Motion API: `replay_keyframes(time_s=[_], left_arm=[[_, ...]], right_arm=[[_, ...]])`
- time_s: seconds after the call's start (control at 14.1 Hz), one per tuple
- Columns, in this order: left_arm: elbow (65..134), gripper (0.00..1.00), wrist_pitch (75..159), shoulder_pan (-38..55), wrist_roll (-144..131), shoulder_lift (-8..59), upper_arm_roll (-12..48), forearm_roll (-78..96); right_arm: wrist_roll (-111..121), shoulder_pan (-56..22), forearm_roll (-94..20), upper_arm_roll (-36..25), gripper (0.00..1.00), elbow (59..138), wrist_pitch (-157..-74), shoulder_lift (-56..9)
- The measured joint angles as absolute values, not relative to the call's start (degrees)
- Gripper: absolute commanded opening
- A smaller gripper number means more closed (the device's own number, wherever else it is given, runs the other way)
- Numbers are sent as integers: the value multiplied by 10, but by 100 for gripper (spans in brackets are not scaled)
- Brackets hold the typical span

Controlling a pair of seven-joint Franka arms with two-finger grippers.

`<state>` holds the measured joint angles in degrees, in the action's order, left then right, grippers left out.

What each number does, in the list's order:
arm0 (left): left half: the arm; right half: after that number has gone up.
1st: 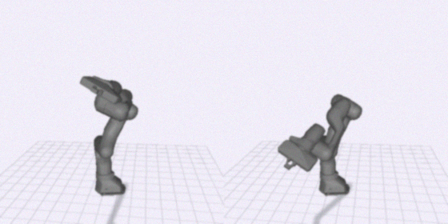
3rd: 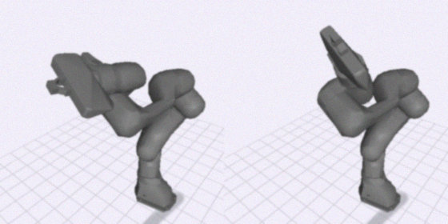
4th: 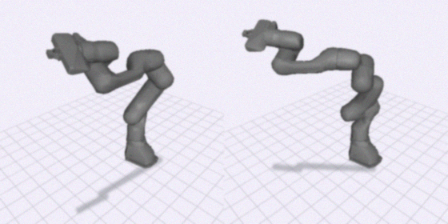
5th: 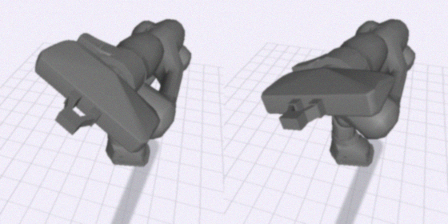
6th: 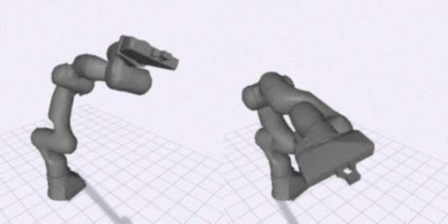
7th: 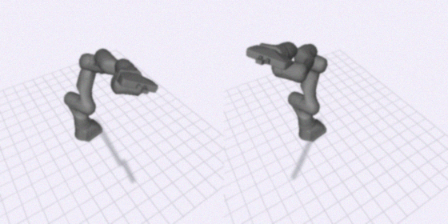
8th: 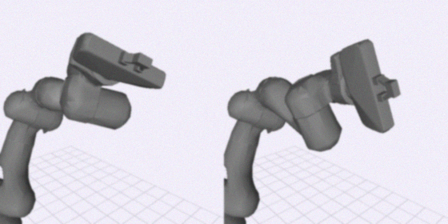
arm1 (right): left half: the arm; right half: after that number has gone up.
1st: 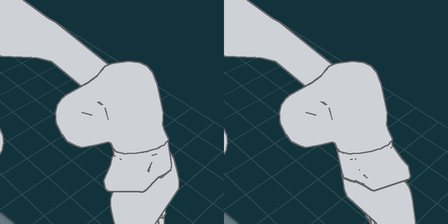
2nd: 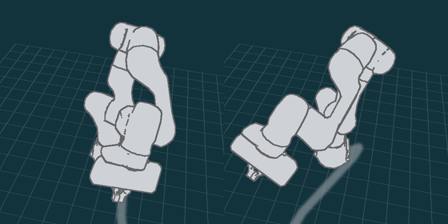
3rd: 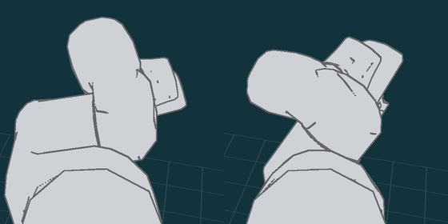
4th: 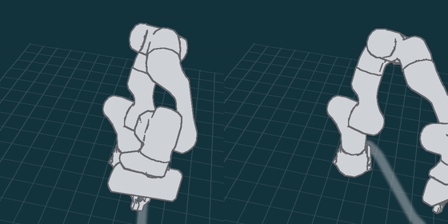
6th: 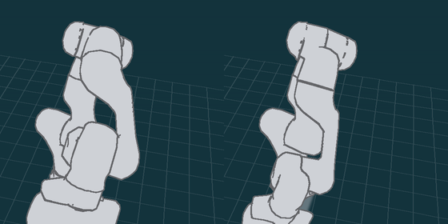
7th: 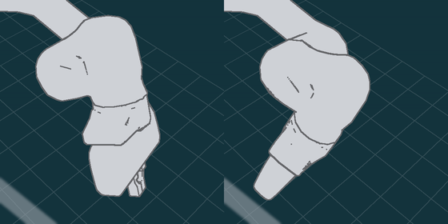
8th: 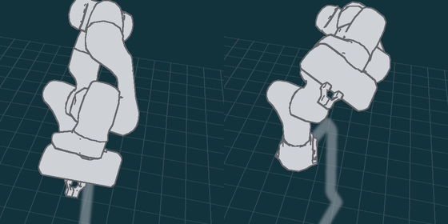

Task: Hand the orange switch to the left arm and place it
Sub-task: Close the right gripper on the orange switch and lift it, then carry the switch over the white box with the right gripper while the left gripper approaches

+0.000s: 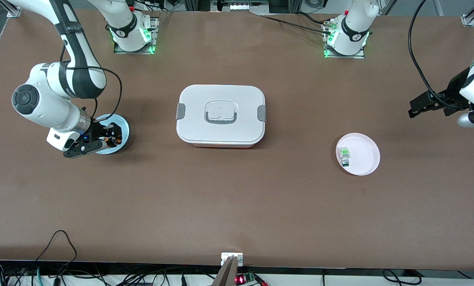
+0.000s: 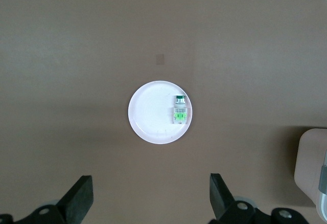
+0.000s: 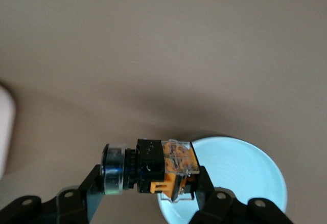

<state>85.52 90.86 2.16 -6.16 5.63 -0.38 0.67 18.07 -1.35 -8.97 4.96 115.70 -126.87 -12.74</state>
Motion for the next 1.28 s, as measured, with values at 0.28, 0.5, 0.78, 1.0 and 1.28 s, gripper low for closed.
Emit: replay_keyframes(time_s=[0.28, 0.5, 0.78, 1.0, 1.28], left_arm=[[855, 100, 907, 22, -62, 56, -4, 7], [855, 100, 907, 22, -62, 56, -2, 8], [851, 100, 907, 22, -61, 56, -1, 45], [851, 100, 907, 20, -61, 57, -3, 147], [857, 100, 903, -19, -51, 65, -8, 328]], right_arm=[[305, -14, -200, 81, 6, 1116, -1221, -119], [344, -15, -240, 131, 6, 1078, -1221, -116], [346, -17, -286, 200, 6, 1023, -1222, -108], [347, -17, -314, 234, 3, 990, -1242, -108], [349, -17, -375, 293, 2, 985, -1347, -109]])
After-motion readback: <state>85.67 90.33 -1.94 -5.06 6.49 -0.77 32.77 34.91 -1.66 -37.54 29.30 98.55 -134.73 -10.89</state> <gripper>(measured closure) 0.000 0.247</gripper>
